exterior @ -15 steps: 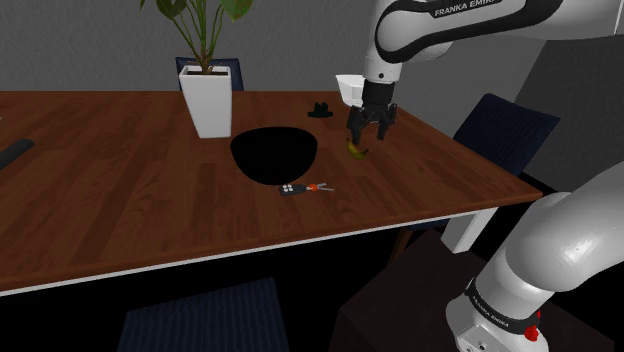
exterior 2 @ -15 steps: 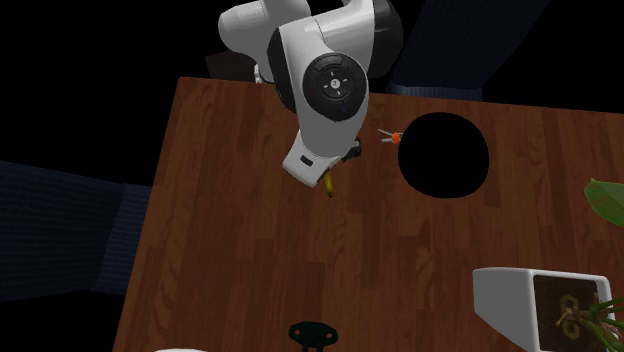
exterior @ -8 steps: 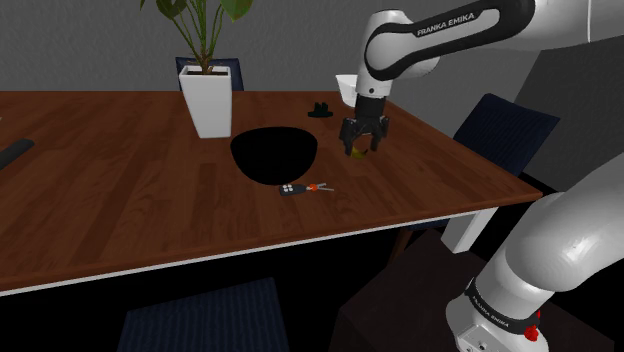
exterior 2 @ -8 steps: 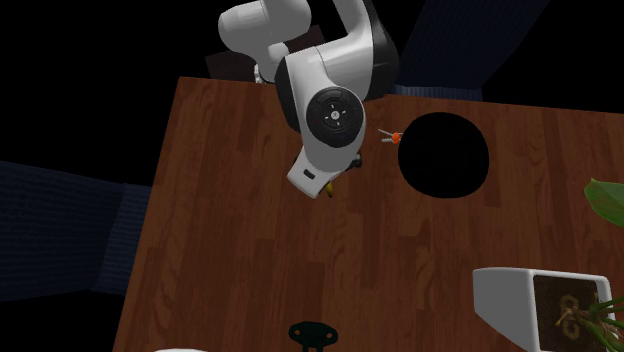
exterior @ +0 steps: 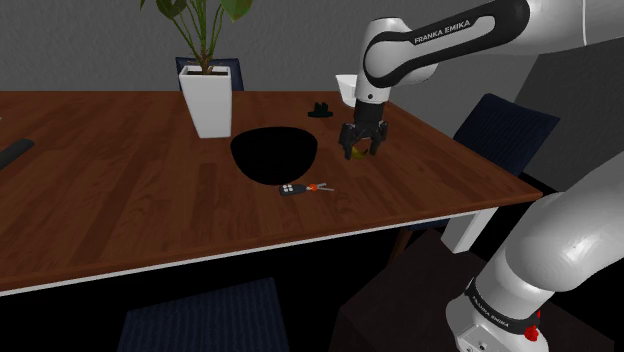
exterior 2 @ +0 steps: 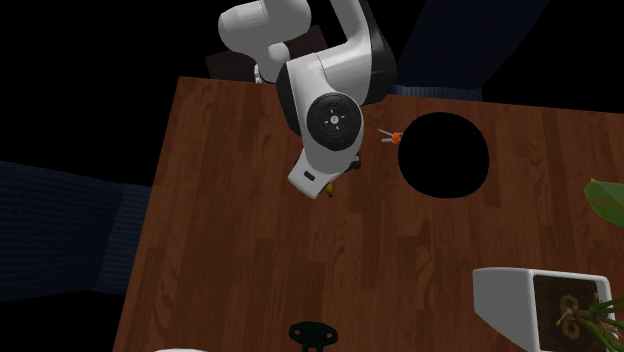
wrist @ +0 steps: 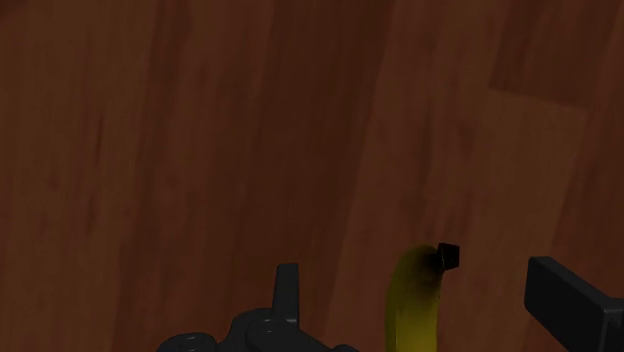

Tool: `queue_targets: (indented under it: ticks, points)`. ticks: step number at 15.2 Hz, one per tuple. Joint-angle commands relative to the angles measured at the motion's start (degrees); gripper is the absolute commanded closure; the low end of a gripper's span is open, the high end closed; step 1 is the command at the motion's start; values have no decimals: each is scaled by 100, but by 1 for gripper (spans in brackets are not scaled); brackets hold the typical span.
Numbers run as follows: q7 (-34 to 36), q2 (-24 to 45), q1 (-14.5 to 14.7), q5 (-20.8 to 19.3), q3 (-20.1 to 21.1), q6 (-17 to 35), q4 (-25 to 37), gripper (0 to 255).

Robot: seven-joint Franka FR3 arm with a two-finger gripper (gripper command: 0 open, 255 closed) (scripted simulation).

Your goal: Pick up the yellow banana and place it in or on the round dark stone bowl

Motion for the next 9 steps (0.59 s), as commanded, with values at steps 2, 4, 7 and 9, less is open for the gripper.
queue_targets:
  ticks: [2,4,7,9]
  points:
    - [0,0,0,0,0,0,0,255]
    - [0,0,0,0,0,0,0,255]
    - [0,2,0,0,0,1,1,255]
    - [0,1,0,0,0,-1,2,255]
